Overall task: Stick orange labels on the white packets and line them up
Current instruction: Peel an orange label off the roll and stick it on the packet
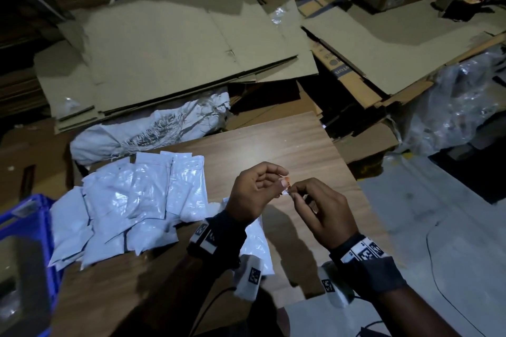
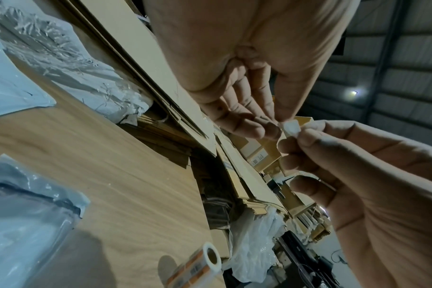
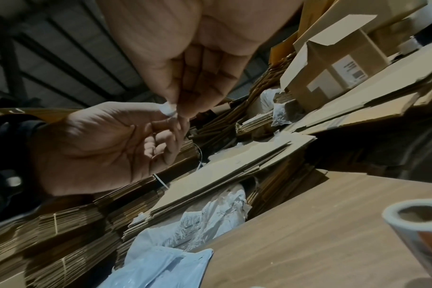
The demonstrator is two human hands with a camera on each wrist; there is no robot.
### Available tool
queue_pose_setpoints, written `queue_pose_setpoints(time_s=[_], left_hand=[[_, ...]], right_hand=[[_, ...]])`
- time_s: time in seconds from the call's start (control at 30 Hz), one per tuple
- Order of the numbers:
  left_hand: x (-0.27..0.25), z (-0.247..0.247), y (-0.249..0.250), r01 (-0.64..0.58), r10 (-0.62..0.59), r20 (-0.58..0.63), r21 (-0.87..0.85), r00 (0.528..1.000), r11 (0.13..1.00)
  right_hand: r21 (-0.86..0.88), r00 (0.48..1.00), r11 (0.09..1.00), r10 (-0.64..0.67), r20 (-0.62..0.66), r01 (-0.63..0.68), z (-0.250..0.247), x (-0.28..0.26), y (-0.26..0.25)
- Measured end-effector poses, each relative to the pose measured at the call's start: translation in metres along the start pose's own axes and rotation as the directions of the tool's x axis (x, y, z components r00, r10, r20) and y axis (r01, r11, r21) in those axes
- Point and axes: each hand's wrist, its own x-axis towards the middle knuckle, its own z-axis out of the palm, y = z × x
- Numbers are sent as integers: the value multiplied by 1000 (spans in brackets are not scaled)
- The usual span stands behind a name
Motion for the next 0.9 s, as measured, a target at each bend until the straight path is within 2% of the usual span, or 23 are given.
queue_pose_setpoints(time_s=[0.13, 0.23, 0.47, 0.63, 0.73, 0.83, 0.9], left_hand=[[-5, -5, 3, -23, 24, -36, 33, 999, 999], [-8, -5, 5, -29, 30, -53, 25, 998, 999], [-14, -3, 7, -19, 17, -87, -14, 996, 1000], [-18, -3, 7, -5, 1, -106, -37, 994, 999], [-21, -3, 4, 2, -4, -123, -20, 992, 1000], [-24, -4, -2, 23, -26, -137, -23, 990, 999], [-27, -6, -6, 49, -53, -155, -29, 987, 998]], right_hand=[[49, 999, 998, -36, -1, 36, 4, 0, -5], [85, 1000, 996, -11, -6, 11, 4, 0, -7], [288, 978, 937, 209, -2, -199, 1, -2, -8], [442, 925, 830, 381, -1, -342, 3, 0, -11], [425, 899, 807, 438, 34, -409, 6, 4, -16], [361, 912, 845, 406, 49, -396, 15, 6, -14], [382, 913, 835, 402, 67, -396, 21, 6, -7]])
